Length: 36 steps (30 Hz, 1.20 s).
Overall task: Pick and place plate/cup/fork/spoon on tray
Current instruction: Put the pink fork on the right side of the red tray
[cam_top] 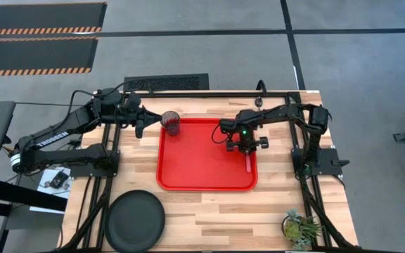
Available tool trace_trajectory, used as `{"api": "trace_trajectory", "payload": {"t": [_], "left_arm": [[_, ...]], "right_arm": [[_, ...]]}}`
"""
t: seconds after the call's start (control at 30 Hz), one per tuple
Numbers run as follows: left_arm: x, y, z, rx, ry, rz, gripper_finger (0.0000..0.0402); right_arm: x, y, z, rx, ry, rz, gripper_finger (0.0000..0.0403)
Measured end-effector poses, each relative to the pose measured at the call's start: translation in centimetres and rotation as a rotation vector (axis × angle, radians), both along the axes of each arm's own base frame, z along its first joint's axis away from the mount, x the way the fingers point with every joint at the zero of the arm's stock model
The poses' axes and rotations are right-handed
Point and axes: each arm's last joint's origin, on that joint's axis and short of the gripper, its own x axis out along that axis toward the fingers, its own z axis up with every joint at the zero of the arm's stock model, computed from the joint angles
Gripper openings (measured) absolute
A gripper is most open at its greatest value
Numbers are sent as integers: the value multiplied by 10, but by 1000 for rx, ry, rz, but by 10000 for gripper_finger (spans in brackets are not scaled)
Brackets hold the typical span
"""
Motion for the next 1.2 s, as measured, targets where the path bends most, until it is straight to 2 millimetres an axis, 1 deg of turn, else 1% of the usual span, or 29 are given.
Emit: {"api": "trace_trajectory", "payload": {"t": [1.2], "left_arm": [[0,0,0,-1,0,-2,27]], "right_arm": [[-1,1,0,10,11,0,73]]}}
